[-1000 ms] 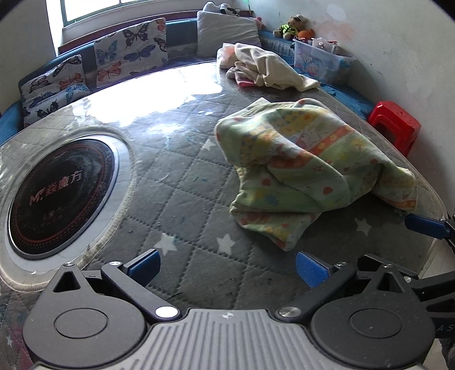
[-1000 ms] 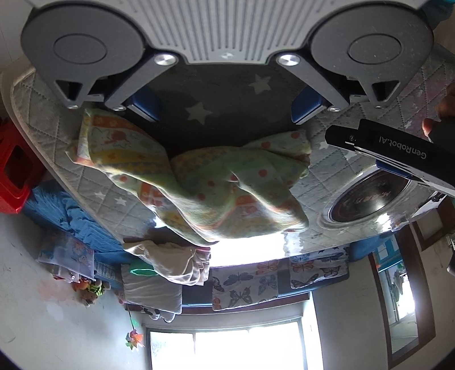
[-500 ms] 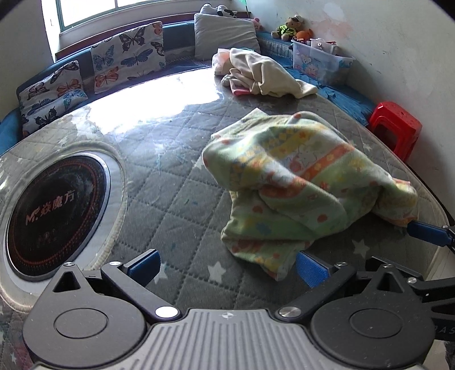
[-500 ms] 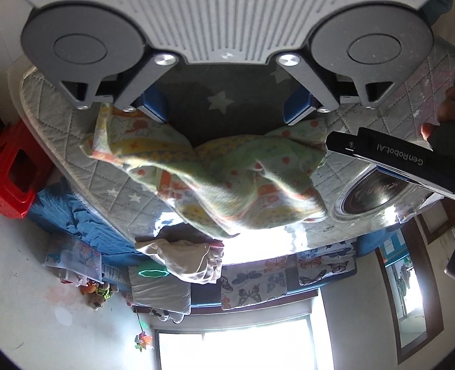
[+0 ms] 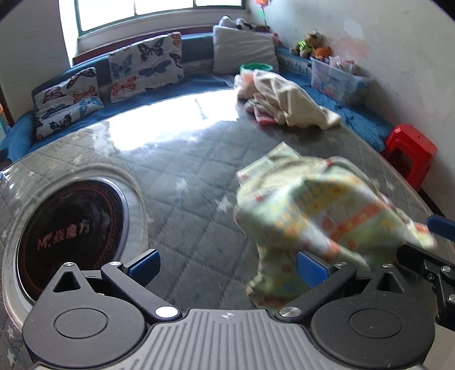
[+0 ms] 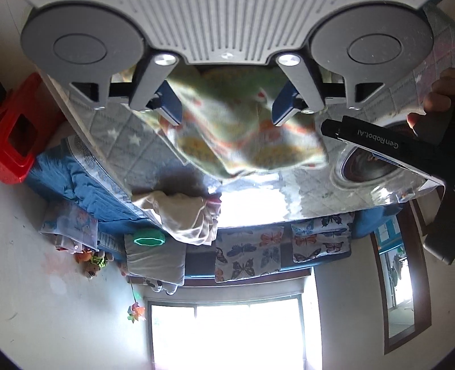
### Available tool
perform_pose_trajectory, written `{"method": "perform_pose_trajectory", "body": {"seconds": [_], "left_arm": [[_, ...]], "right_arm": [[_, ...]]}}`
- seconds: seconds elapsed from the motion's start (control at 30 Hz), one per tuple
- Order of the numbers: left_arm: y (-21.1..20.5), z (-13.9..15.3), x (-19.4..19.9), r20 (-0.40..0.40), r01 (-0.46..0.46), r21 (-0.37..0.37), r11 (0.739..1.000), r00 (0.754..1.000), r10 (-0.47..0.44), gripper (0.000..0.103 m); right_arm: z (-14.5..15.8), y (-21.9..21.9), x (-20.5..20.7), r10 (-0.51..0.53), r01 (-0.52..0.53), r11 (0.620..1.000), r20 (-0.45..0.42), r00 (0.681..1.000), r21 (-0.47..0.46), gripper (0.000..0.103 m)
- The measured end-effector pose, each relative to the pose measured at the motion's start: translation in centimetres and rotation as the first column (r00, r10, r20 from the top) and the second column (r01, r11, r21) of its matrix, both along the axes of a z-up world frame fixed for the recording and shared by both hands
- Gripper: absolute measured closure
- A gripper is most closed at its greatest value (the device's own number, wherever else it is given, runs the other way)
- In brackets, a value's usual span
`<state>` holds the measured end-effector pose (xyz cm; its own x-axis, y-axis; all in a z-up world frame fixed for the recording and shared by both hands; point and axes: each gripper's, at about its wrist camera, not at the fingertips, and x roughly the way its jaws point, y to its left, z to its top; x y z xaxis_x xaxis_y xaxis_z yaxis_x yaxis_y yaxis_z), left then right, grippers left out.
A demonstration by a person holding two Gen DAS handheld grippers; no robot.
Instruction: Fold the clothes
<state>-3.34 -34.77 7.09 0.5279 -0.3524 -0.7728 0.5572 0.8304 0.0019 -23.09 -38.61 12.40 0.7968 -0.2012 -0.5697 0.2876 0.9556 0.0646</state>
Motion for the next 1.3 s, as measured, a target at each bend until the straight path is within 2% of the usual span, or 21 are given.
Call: {"method": "perform_pose_trajectory", "body": {"seconds": [0.07,0.2,0.27,0.33,0.37,0.47,0.53,0.57,0.63,0.7,0.8,0.87,1.07,1.2,1.27,1.3], "left_arm": [[0.0,0.1,0.9,0.005,-0.009,-0.015,1.000,1.000,0.009,0.000],[-0.1,-0.2,2.5,-0.023,0.006,-0.050,0.999,1.000,-0.007,0.000],[-0.1,-0.4,3.0,-0.033,0.012,-0.068,0.998,0.999,-0.015,0.000],[0.0,-0.5,3.3,-0.040,0.028,-0.098,0.995,0.999,-0.032,0.001],[0.0,-0.6,3.5,-0.045,0.042,-0.114,0.993,0.998,-0.048,0.001],[-0.2,-0.9,3.6,-0.067,0.091,-0.154,0.984,0.993,-0.102,0.017],[-0.3,-1.1,3.6,-0.083,0.116,-0.189,0.975,0.988,-0.133,0.037],[-0.4,-1.1,3.5,-0.092,0.130,-0.210,0.969,0.984,-0.151,0.043],[-0.5,-1.2,3.2,-0.105,0.155,-0.244,0.957,0.977,-0.185,0.061],[-0.5,-1.0,2.8,-0.099,0.177,-0.266,0.947,0.973,-0.210,0.072],[-0.3,-0.7,1.9,-0.082,0.215,-0.294,0.931,0.965,-0.249,0.079],[-0.1,-0.6,1.3,-0.070,0.239,-0.309,0.920,0.959,-0.273,0.079],[1.0,-0.5,-1.2,-0.021,0.345,-0.356,0.869,0.926,-0.376,0.080],[1.7,-0.4,-4.1,0.034,0.460,-0.380,0.802,0.874,-0.485,0.085],[2.0,-0.4,-6.0,0.074,0.524,-0.364,0.770,0.840,-0.537,0.085],[2.0,-0.5,-6.8,0.091,0.547,-0.348,0.762,0.828,-0.553,0.085]], "right_arm": [[0.1,-0.2,1.2,0.005,-0.005,1.000,-0.005,1.000,-0.006,0.037],[-0.5,-0.6,3.0,0.016,-0.016,1.000,-0.034,0.999,-0.002,0.049],[-1.1,-0.8,3.8,0.023,-0.023,1.000,-0.049,0.999,0.005,0.057],[-1.5,-0.9,4.3,0.029,-0.029,1.000,-0.056,0.998,0.010,0.069],[-1.6,-0.9,4.3,0.028,-0.028,1.000,-0.056,0.998,0.013,0.071],[-2.0,-1.0,4.0,0.031,-0.030,0.999,-0.055,0.998,0.016,0.081],[-2.0,-1.0,3.5,0.033,-0.032,0.999,-0.050,0.998,0.013,0.087],[-2.0,-1.0,3.2,0.032,-0.032,0.999,-0.046,0.998,0.012,0.088],[-2.0,-1.0,2.6,0.032,-0.032,0.999,-0.041,0.999,0.011,0.092],[-2.1,-0.9,2.0,0.034,-0.034,0.999,-0.047,0.998,0.012,0.094],[-2.2,-0.6,1.3,0.043,-0.042,0.999,-0.057,0.997,0.008,0.095],[-2.1,-0.3,0.8,0.049,-0.049,0.999,-0.064,0.997,0.007,0.096],[-2.7,0.3,-1.0,0.060,-0.058,0.998,-0.089,0.994,0.017,0.097],[-3.2,0.6,-2.4,0.064,-0.060,0.997,-0.105,0.992,0.043,0.097],[-3.1,0.3,-3.2,0.058,-0.051,0.997,-0.101,0.993,0.066,0.097],[-2.9,0.2,-3.5,0.053,-0.046,0.996,-0.096,0.994,0.075,0.096]]}}
